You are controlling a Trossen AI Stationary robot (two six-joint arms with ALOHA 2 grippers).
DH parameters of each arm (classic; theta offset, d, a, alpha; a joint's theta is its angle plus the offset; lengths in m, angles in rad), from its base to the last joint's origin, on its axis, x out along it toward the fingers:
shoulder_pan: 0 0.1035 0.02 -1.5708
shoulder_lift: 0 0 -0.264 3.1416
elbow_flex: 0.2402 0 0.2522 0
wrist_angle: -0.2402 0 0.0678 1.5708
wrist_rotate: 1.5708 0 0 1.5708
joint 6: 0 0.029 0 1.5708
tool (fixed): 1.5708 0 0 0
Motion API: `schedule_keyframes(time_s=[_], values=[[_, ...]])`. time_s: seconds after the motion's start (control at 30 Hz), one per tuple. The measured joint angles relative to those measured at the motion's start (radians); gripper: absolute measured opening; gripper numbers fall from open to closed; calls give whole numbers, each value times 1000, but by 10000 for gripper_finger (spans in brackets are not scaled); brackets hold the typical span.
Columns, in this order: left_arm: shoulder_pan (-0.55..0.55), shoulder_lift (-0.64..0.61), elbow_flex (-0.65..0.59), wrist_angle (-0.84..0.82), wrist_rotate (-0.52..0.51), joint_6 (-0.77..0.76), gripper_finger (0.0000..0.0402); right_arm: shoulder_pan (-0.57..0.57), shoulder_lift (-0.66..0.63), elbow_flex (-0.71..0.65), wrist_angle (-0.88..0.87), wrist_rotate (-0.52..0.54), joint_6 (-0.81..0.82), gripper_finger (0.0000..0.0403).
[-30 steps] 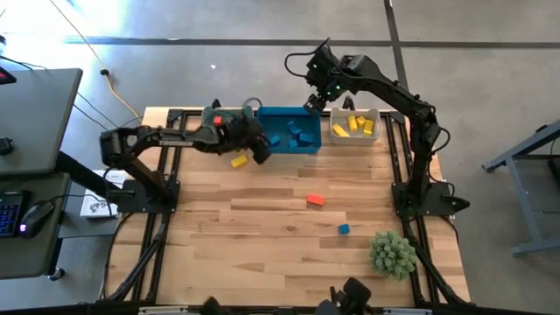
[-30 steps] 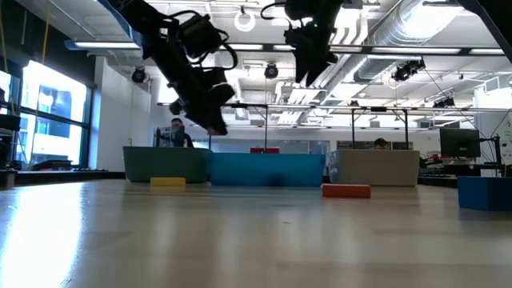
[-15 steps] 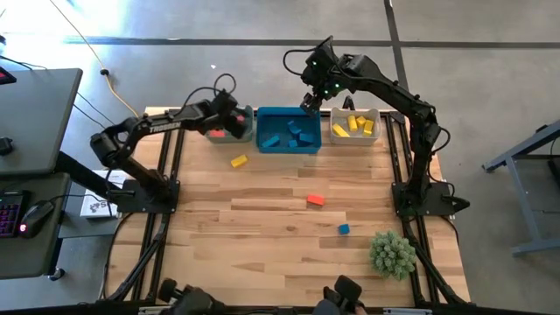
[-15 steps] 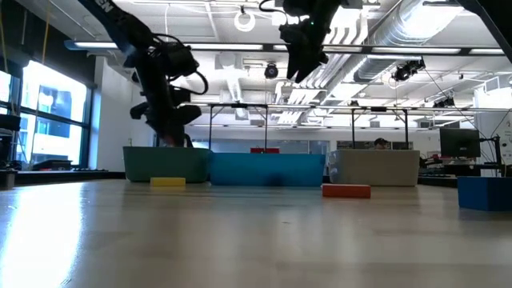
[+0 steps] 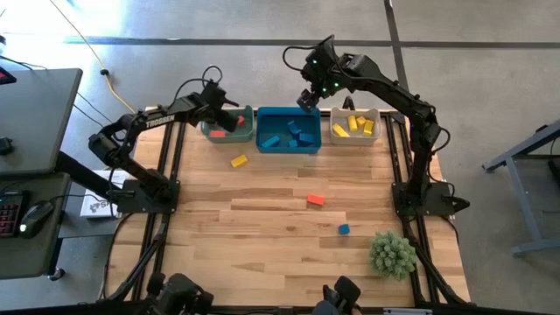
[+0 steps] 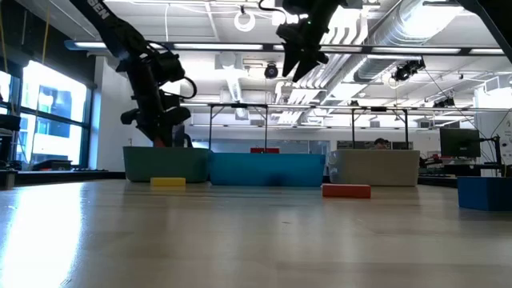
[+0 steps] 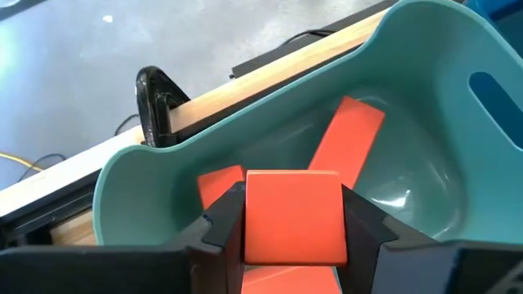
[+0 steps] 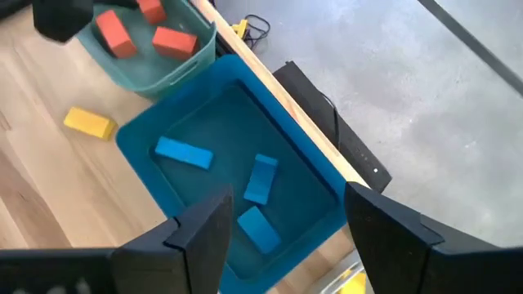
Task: Sort & place blocks by color
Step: Put the orange block into the green bin
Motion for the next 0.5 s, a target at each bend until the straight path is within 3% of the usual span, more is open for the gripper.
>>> schedule_keyframes(time_s=[0.2, 0.5], values=[[15, 0, 0, 1, 25, 49, 150, 0, 0, 0, 23, 0, 26, 224], [16, 0, 0, 1, 59, 71, 178, 7, 0, 0, 78, 5, 25, 224]])
